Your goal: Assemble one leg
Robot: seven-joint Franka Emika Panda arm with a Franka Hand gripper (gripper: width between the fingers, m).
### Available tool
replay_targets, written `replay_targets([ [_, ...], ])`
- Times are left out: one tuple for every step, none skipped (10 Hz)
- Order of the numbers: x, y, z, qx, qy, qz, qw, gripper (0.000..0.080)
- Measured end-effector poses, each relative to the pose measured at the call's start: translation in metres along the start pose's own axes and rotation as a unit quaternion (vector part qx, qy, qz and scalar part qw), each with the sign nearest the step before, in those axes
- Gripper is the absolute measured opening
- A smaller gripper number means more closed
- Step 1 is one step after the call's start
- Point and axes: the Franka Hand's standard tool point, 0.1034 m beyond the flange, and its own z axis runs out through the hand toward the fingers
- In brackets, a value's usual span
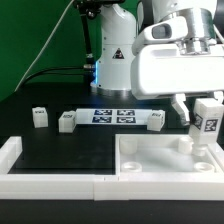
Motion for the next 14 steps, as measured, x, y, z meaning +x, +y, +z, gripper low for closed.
replay_targets([
  [0.007, -0.005, 0.006, 0.003, 0.005, -0.004, 1.0, 0.0288],
  [0.005, -0.003, 0.006, 0.002, 0.004, -0.003, 1.0, 0.0288],
  [0.006, -0.001, 0.005, -0.002, 0.019, -0.002, 1.0, 0.0288],
  [0.004, -0.002, 0.007, -0.001, 0.015, -0.002, 1.0, 0.0288],
  [0.004, -0.002, 0.007, -0.001, 0.015, -0.002, 1.0, 0.0288],
  [0.004, -0.001, 0.007, -0.001, 0.017, -0.002, 1.0, 0.0288],
  [0.005, 0.002, 0.006, -0.006, 0.035, -0.003, 0.999, 0.0288],
  [-0.003, 0.004, 0.007, -0.007, 0.029, -0.002, 1.0, 0.0288],
  [-0.006, 0.005, 0.008, -0.007, 0.027, -0.001, 1.0, 0.0288],
  [-0.008, 0.005, 0.008, -0.007, 0.026, -0.001, 1.0, 0.0288],
  [-0.011, 0.005, 0.009, -0.007, 0.024, -0.001, 1.0, 0.0288],
  [-0.012, 0.006, 0.009, -0.008, 0.023, -0.001, 1.0, 0.0288],
  [-0.012, 0.006, 0.009, -0.008, 0.023, -0.001, 1.0, 0.0288],
  [-0.012, 0.006, 0.01, -0.008, 0.023, -0.001, 1.0, 0.0288],
])
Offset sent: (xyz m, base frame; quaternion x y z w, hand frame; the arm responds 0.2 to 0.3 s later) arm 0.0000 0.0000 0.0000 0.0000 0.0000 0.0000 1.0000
